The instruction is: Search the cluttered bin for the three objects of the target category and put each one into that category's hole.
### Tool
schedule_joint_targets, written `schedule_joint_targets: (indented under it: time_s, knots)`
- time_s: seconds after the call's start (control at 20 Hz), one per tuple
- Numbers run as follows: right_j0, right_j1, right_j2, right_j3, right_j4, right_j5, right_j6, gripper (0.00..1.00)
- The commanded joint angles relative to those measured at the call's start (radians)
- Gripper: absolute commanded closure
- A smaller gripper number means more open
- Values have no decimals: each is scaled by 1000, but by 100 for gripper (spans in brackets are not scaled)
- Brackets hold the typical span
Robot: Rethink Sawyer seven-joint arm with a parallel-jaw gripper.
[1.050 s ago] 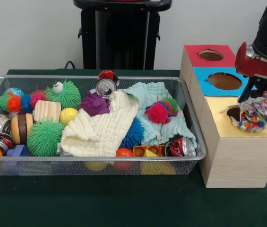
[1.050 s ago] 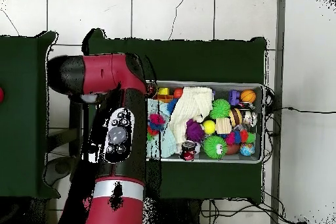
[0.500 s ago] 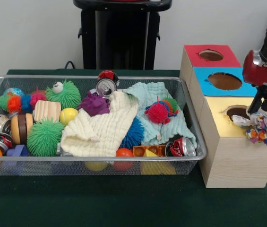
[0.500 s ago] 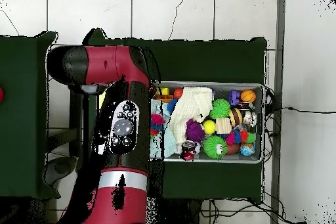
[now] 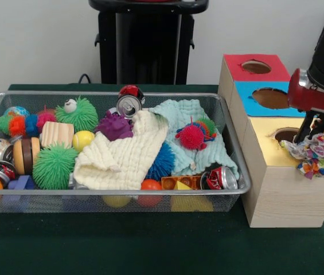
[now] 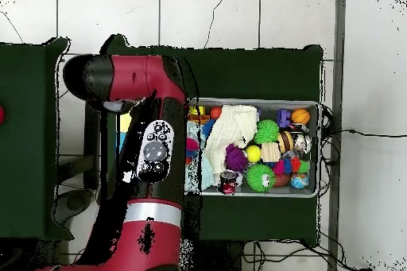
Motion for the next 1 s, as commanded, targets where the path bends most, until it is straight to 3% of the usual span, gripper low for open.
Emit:
schedule_joint_targets:
  time_s: [0.05,0.3,0.75,1.0]
  knots:
    - [-20,-21,12,111,32,-155,306,100]
    - [-7,-55,20,191,30,-288,296,100]
    - [14,-197,57,367,53,-266,183,100]
    - [22,-281,68,419,65,-199,139,100]
